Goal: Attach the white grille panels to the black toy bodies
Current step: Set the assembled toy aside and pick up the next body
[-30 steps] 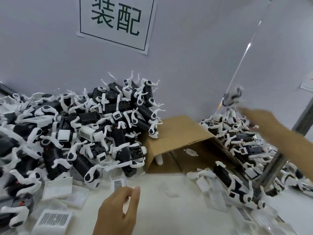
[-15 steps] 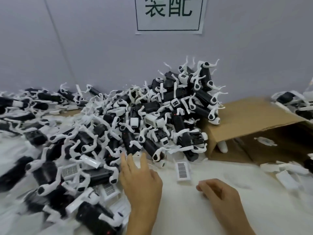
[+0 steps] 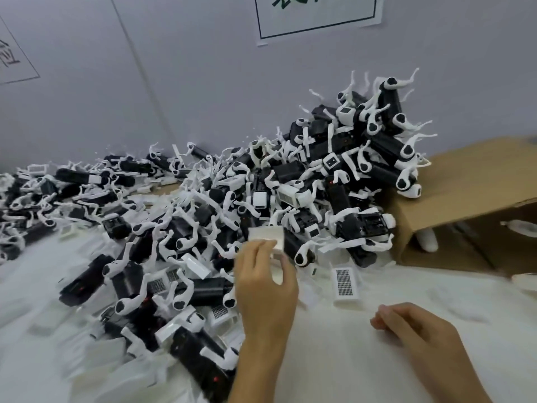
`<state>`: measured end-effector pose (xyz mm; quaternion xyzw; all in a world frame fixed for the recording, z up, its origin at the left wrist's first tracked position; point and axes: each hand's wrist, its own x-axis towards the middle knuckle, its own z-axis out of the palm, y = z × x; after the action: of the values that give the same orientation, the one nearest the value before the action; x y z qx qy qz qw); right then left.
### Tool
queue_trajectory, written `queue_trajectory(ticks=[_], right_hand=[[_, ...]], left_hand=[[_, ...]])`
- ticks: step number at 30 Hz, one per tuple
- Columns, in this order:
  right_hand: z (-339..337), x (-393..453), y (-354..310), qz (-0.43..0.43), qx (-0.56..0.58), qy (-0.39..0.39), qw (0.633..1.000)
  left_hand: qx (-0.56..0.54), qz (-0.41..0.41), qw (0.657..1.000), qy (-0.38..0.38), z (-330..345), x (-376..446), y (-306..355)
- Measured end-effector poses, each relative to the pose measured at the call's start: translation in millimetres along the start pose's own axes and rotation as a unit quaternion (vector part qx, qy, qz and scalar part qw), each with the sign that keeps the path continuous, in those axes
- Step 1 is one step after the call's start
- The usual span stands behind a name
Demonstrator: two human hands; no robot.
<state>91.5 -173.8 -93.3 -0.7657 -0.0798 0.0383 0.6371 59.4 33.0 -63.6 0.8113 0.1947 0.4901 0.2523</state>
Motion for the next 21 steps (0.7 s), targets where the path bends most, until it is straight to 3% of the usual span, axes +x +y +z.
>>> queue_trajectory(ticks=[2, 4, 11, 16, 21], right_hand=[[0.7, 0.7, 0.3, 0.001, 0.002, 0.003, 1.0], [1.1, 1.1, 1.4, -0.001, 0.0, 0.004, 1.0], [-0.6, 6.7, 4.0, 0.0, 0.005, 0.012, 1.0], [-0.2, 9.9, 3.8, 0.009, 0.016, 0.018, 1.0], [1.3, 12.3, 5.2, 0.02, 0.018, 0.022, 0.999]], left_hand=[[0.039, -0.005, 0.998, 0.057, -1.0, 5.5, -4.8], [0.053, -0.025, 0.997, 0.05, -0.9, 8.2, -8.9], [0.165, -0.02, 0.982, -0.087, 21.3, 26.1, -7.0], [0.326, 0.004, 0.915, -0.239, 40.6, 48.4, -9.4], [0.313, 0.005, 0.93, -0.193, 43.7, 62.9, -10.8]])
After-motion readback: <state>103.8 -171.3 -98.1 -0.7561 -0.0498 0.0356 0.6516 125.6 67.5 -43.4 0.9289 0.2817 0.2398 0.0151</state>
